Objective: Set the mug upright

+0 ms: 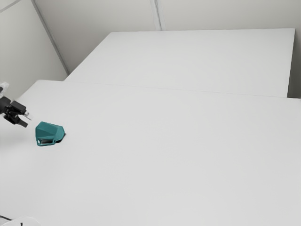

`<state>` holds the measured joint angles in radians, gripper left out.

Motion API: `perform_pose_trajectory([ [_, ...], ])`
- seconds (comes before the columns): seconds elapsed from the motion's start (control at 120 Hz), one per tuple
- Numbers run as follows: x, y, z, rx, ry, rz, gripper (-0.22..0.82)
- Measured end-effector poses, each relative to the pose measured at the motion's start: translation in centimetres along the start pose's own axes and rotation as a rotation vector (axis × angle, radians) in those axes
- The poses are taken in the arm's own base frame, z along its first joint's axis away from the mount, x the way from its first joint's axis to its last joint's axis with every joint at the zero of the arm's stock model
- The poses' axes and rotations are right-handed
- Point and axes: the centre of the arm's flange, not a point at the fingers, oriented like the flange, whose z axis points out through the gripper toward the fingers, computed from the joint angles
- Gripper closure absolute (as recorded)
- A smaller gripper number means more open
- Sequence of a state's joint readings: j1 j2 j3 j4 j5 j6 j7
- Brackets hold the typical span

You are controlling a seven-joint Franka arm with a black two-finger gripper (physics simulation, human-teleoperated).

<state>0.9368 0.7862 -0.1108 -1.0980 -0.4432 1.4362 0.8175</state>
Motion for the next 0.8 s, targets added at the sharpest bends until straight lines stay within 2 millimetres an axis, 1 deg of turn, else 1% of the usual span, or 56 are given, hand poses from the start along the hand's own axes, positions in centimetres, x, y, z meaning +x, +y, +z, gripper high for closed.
perform_pose_trajectory([
  [0.092,0.0,-1.2,1.9,-0.043,0.004,0.018,0.00],
  [0.233,0.3,-1.8,4.3,-0.116,0.030,0.047,0.00],
  [0.375,0.2,-2.0,5.9,-0.178,0.055,0.062,0.00],
  [0.467,0.4,-1.6,6.0,-0.199,0.075,0.080,0.01],
  [0.5,0.5,-1.4,5.9,-0.203,0.080,0.087,0.05],
  [0.617,0.4,-1.3,5.6,-0.213,0.092,0.104,0.36],
  [0.667,0.4,-1.2,5.4,-0.216,0.095,0.110,0.47],
  [0.733,0.4,-1.1,5.4,-0.224,0.097,0.118,0.57],
  [0.8,0.4,-0.9,5.5,-0.238,0.099,0.127,0.64],
])
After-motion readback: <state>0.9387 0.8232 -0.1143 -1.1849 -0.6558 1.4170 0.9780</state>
